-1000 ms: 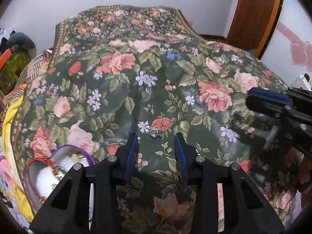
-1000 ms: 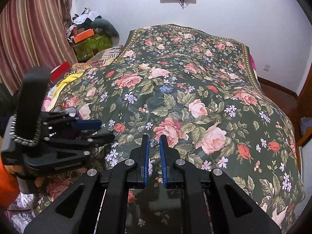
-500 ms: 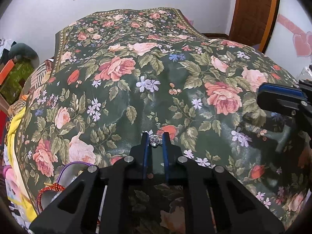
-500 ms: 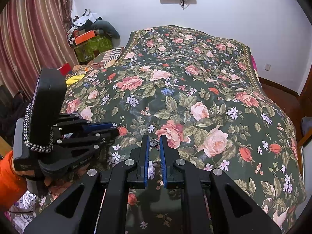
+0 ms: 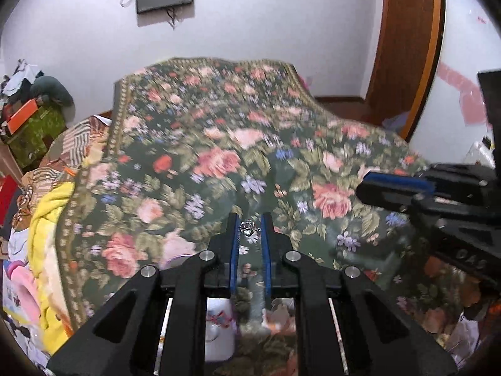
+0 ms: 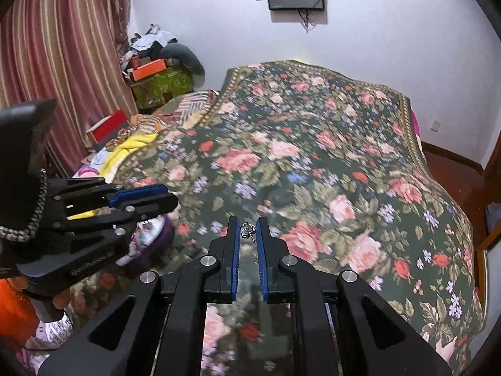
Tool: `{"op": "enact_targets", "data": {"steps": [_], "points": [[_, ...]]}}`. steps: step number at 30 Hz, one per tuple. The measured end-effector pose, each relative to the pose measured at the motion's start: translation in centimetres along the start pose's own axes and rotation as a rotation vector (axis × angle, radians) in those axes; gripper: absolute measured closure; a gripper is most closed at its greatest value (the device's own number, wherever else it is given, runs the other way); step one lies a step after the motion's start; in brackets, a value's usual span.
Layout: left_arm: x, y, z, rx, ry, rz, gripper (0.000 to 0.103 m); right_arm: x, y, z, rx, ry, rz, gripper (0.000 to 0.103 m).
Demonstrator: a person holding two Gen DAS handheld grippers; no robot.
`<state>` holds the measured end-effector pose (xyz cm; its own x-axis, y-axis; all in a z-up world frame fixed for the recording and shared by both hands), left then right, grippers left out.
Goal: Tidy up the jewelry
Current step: 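Carry silver charm into heart tin and open right tool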
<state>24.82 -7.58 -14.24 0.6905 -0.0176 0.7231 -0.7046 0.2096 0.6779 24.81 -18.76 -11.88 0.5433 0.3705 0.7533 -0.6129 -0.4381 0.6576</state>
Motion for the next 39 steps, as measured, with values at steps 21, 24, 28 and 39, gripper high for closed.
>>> {"op": "enact_targets", "data": {"steps": [21,24,28,39], "points": [[-0.6,8.2,-9.5,0.073,0.161,0.126,0.091,4.6,-0.8,-8.4,0.124,0.087,0.072,0.094],[-1.0,8.0,-9.7,0.069,0.166,0.116,0.091,4.6,-1.4,-9.0,0.139,0.088,0.061,0.094],[-1.9,7.1,-9.7,0.064,0.164,0.092,0.091,4.0,-2.6,-9.5,0.157,0.082,0.034,0.094],[-4.9,3.3,-9.9,0.034,0.195,-0.016,0.091,1.1,-6.0,-10.1,0.213,0.025,-0.068,0.094]]}}
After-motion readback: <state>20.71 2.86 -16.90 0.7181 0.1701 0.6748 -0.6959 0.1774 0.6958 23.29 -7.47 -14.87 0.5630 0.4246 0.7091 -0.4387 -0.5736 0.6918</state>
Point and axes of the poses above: each gripper's, at about its wrist camera, not at the fingertips, and y roughly against the way its jaws point, z to its right, x to its top, the point moved 5 cm from there along -y, roughly the way its jaws point, and after that the axes turned 9 degrees about y, right-handed, at the moved point
